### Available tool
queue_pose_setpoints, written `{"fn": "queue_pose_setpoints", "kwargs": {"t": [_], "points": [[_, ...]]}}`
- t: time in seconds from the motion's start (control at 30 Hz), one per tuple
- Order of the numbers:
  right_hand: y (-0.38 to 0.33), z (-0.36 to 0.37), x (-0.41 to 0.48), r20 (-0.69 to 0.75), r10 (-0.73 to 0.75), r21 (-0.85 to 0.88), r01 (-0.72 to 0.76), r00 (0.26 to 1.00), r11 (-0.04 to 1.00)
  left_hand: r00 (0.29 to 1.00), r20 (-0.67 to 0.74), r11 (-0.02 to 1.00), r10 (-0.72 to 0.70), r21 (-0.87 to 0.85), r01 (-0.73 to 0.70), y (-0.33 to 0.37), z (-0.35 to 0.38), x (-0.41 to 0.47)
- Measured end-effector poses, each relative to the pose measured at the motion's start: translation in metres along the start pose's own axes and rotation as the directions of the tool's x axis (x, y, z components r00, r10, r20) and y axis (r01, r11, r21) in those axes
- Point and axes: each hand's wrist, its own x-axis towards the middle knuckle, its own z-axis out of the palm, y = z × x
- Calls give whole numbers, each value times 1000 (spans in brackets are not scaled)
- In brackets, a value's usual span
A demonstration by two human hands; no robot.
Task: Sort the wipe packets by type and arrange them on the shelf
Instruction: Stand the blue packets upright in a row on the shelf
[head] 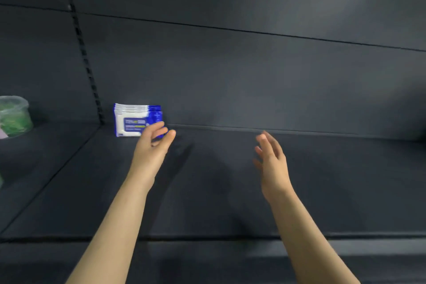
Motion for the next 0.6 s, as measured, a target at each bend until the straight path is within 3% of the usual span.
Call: {"fn": "queue_pose_setpoints", "kwargs": {"t": [0.23,0.43,0.6], "points": [[-34,-201,-91,-204,-76,-25,72,976,997,927,359,984,-110,-91,152,31,141,-151],[-34,-352,-179,-428,-34,-18,29,903,999,755,632,965,-173,-43,257,30,241,-290],[4,-432,-229,-565,70,27,-67,822,997,608,741,945,-284,107,310,-8,299,-367]]}}
